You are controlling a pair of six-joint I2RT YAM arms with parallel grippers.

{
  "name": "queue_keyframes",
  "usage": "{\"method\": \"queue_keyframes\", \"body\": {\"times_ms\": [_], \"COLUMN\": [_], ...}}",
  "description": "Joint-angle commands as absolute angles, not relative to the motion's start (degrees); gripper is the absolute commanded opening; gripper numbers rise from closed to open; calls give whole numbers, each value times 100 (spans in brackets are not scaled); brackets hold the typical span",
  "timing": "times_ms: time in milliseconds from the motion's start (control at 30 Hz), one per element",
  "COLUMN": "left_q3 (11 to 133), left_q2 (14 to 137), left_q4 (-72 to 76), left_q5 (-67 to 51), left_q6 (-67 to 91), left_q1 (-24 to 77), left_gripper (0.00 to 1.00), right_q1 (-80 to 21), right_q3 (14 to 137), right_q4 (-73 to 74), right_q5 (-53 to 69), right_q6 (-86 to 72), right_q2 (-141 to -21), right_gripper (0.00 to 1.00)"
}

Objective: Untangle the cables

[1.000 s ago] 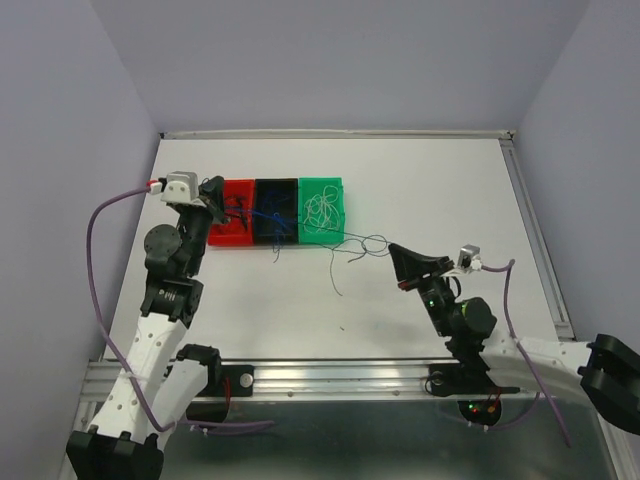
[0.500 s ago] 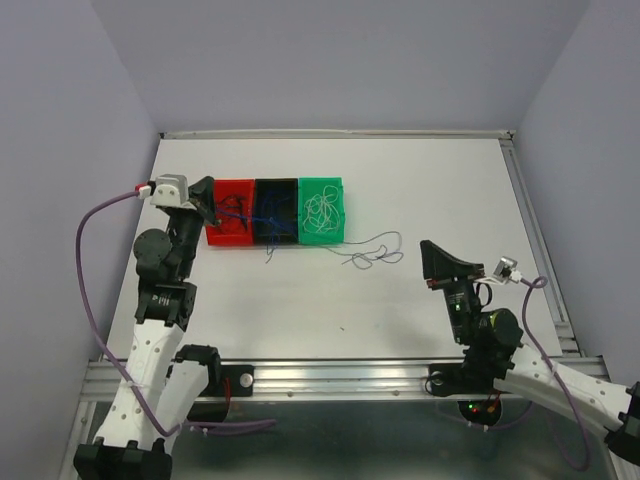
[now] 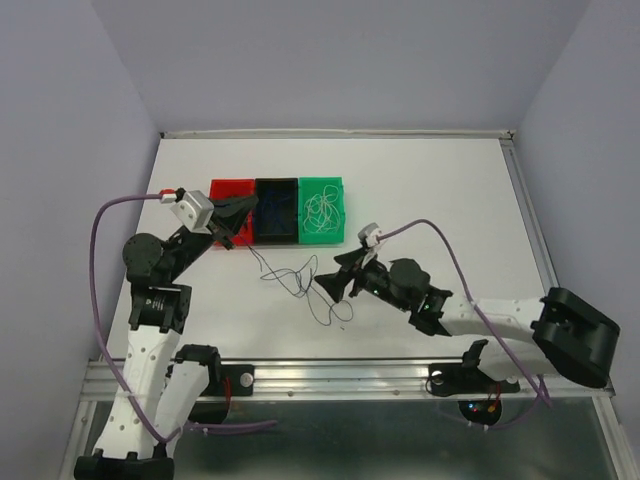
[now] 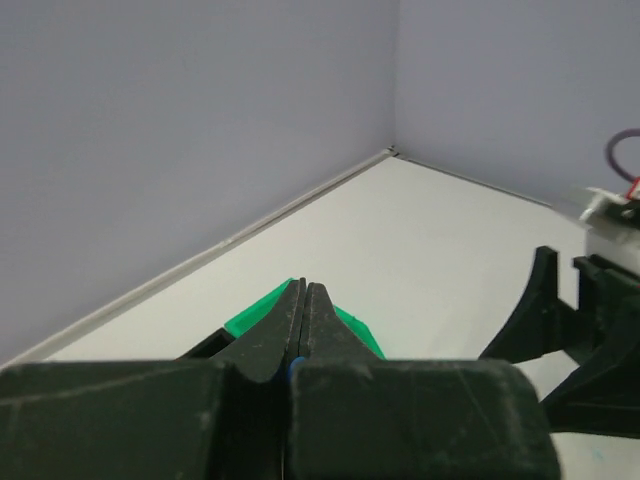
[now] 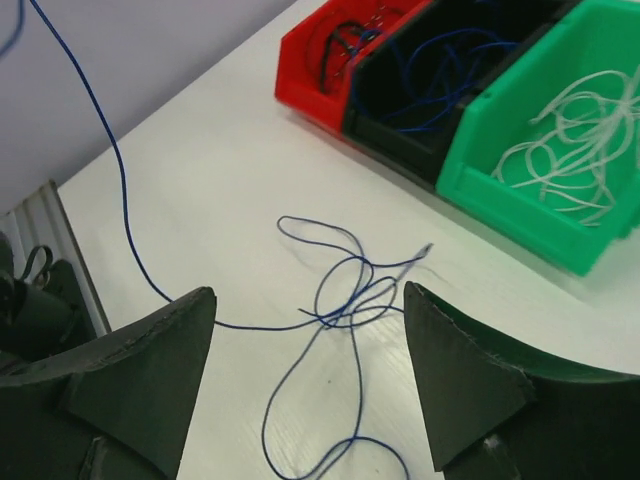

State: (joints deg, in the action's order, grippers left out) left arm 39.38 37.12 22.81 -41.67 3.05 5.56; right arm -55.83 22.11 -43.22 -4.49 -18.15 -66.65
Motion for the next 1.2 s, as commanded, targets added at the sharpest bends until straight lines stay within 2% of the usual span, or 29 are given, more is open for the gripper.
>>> {"method": "queue_keyframes", "body": {"times_ms": [0, 100, 200, 400, 500, 533, 567, 633, 667, 733, 833, 1033, 1167], "left_q3": [4586, 5043, 5588, 6949, 7599, 7777, 7952, 8445, 8751, 8990, 9184, 8369, 7578], "left_q2": [3489, 3629, 3902, 4612, 4947, 5035, 5219, 5396, 5544, 5642, 5800, 6090, 6293], "left_q4": [2453, 2320, 2250, 2039, 2022, 2021, 1961, 1890, 1803, 1714, 1556, 1477, 1485], "left_q5": [-4843, -4878, -5001, -4896, -4834, -4834, -4808, -4773, -4703, -4362, -3877, -4253, -4769], "left_q6": [334, 474, 694, 913, 1098, 1160, 1299, 1388, 1406, 1302, 1064, 775, 301], "left_q1": [580, 589, 589, 589, 589, 589, 589, 589, 589, 580, 589, 589, 589], "left_gripper": [0, 0, 0, 0, 0, 0, 0, 0, 0, 0, 0, 0, 0], "right_q1": [-5870, -6011, -6047, -6091, -6108, -6108, -6108, -6108, -6108, -6108, -6108, -6143, -6144], "right_q3": [3092, 3638, 4042, 4297, 4420, 4438, 4465, 4500, 4500, 4413, 4194, 4148, 4376], "right_q4": [-4500, -4500, -4439, -4430, -4421, -4421, -4430, -4447, -4499, -4570, -4719, -4887, -4790], "right_q5": [404, 624, 572, 826, 546, 441, 231, 158, 176, 202, 290, 852, 573], "right_q6": [-1232, -994, -984, -757, -738, -730, -729, -721, -729, -808, -931, -1248, -1266], "right_q2": [-7583, -8400, -8902, -9272, -9465, -9501, -9527, -9554, -9536, -9414, -9203, -8456, -8086], "right_gripper": [83, 90, 92, 93, 90, 85, 70, 49, 29, 14, 1, 1, 1]}}
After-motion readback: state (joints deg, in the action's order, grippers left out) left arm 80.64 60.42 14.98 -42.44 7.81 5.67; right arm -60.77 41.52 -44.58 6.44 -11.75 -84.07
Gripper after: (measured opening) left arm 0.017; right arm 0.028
